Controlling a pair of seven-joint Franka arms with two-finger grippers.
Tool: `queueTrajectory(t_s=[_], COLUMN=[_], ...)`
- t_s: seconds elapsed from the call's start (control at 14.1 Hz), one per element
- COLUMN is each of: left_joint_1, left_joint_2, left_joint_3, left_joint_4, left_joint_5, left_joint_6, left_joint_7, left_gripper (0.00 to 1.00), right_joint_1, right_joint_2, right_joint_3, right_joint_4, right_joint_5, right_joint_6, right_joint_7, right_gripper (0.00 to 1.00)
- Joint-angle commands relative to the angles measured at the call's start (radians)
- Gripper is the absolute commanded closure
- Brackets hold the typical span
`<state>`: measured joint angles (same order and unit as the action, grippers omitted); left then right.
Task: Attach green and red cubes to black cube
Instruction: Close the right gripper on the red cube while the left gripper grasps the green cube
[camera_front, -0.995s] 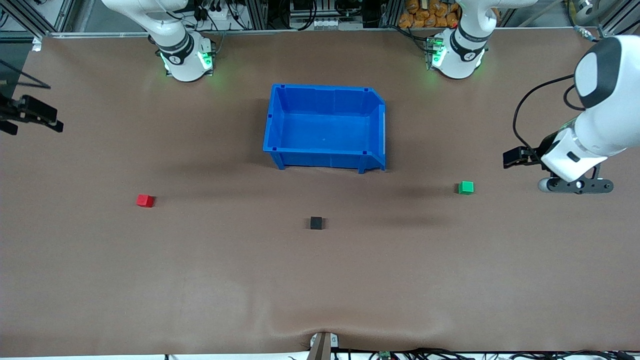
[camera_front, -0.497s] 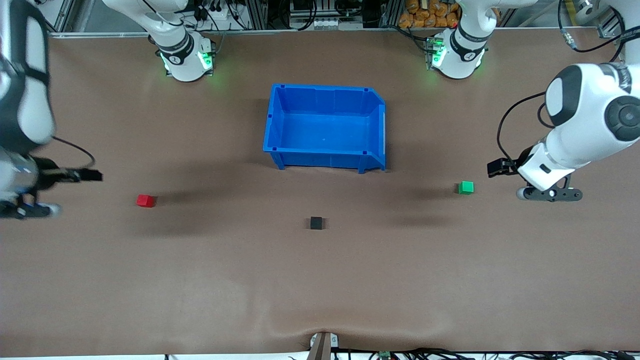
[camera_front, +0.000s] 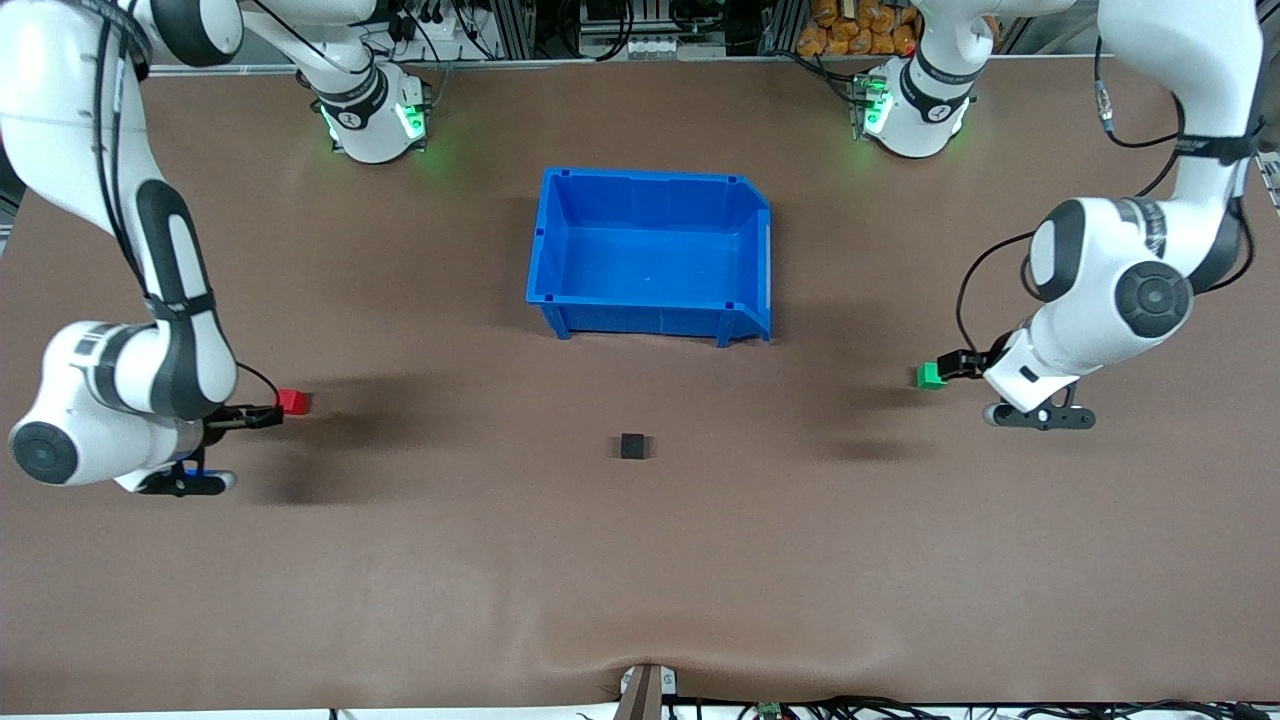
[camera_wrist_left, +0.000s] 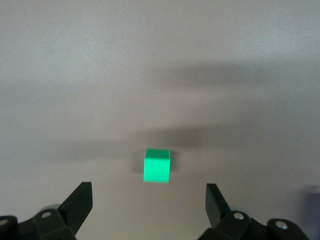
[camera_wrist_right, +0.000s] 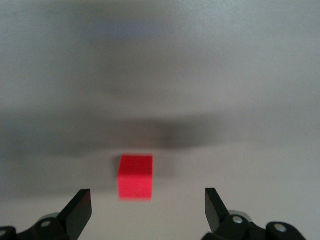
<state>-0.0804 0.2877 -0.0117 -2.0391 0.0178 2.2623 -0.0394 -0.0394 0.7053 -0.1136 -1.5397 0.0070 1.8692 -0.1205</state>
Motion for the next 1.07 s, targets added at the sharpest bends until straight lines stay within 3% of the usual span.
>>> queueTrajectory(t_s=[0.0,0.21,0.28,0.43,0.57,0.78,0.99], left_joint_1=[-0.001,-0.001,-0.001,-0.004,0.004,-0.002,-0.001], left_joint_2=[0.01,0.034,0.05,0.083,0.096,0.123,0.134], left_joint_3=[0.001,0.001,0.001,0.003,0.003,0.003,0.003], left_joint_4=[-0.074,-0.108,-0.121,-0.137,-0.144,-0.142,-0.144], left_joint_5=[0.001,0.001,0.001,0.004,0.03,0.034,0.034], left_joint_6=[0.11,0.132,0.135,0.143,0.164,0.201,0.21], left_joint_7=[-0.002,-0.034,-0.057,-0.066,-0.065,-0.065,-0.06], left_gripper=[0.0,0.0,0.0,0.0,0.0,0.0,0.0], right_joint_1=[-0.005,-0.019,-0.01,-0.016,-0.008,-0.001,0.047], right_joint_2=[-0.001,0.039,0.04,0.065,0.062,0.049,0.051], right_joint_3=[0.012,0.014,0.012,0.014,0.014,0.017,0.029], right_joint_4=[-0.016,-0.014,-0.017,-0.02,-0.019,0.028,0.113], right_joint_5=[0.043,0.071,0.07,0.07,0.071,0.129,0.304], right_joint_6=[0.014,0.013,0.011,0.013,0.004,-0.057,-0.199], right_joint_7=[0.039,0.033,0.032,0.025,0.042,0.161,0.458], right_gripper=[0.0,0.37,0.37,0.5,1.0,1.0,1.0])
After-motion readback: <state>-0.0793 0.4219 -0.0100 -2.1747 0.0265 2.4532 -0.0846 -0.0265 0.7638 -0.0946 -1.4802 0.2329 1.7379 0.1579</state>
